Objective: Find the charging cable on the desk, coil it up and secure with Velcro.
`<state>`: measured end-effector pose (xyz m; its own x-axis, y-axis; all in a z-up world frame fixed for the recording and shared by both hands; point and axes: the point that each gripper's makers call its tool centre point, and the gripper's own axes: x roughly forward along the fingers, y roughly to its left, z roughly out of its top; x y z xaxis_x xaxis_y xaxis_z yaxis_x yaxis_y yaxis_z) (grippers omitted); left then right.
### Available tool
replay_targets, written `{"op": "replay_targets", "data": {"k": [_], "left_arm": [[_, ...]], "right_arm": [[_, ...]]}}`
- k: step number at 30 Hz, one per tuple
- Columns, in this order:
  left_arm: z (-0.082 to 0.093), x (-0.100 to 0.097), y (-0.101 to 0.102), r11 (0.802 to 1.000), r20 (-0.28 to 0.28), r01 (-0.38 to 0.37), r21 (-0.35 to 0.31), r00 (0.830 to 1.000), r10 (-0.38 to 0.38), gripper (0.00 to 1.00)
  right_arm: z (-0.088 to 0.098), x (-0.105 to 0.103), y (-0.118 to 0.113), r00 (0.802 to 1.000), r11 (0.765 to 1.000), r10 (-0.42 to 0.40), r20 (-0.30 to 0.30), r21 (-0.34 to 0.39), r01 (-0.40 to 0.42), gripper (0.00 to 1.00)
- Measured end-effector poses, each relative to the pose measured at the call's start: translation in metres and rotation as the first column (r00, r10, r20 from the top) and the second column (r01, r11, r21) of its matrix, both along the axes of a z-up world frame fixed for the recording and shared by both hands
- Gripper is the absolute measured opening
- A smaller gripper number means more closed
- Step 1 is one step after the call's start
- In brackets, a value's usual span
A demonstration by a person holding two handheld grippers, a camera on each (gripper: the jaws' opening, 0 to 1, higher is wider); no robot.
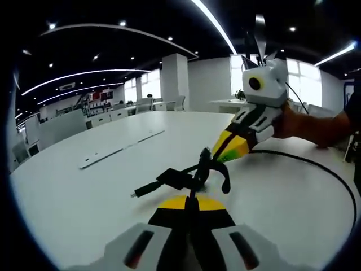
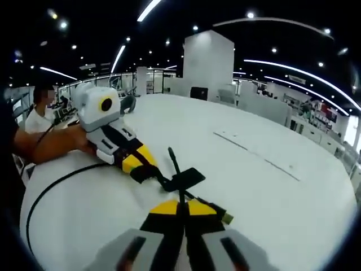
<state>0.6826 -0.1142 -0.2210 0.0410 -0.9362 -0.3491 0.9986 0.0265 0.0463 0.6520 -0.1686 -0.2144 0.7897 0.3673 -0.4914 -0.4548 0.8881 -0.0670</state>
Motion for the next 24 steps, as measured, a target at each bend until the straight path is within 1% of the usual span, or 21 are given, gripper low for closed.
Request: {"op": "replay_targets", "data": {"k": [5,12,24], "left_arm": [[-0.001,0.000,0.000,1.000,-0.001,0.000,0.001,1.000,0.000,0.04],[-0.002,0.000,0.000,1.000,0.007,0.001,0.000,1.000,-0.001,0.04],[-0.001,0.001,-0.002,1.000,0.007,-0.002,-0.006,1.000,0.002,0.05]], "right_arm": [[-0.008,0.003,0.007,1.000,0.999,0.026,-0.004,-0.018,-0.026,0.04],[-0.008,0.003,0.016,0.999,0.999,0.053,0.008,-0.009,-0.053,0.04],[-0.011,0.002,0.017,0.999,0.998,0.054,0.007,-0.009,-0.054,0.04]]}}
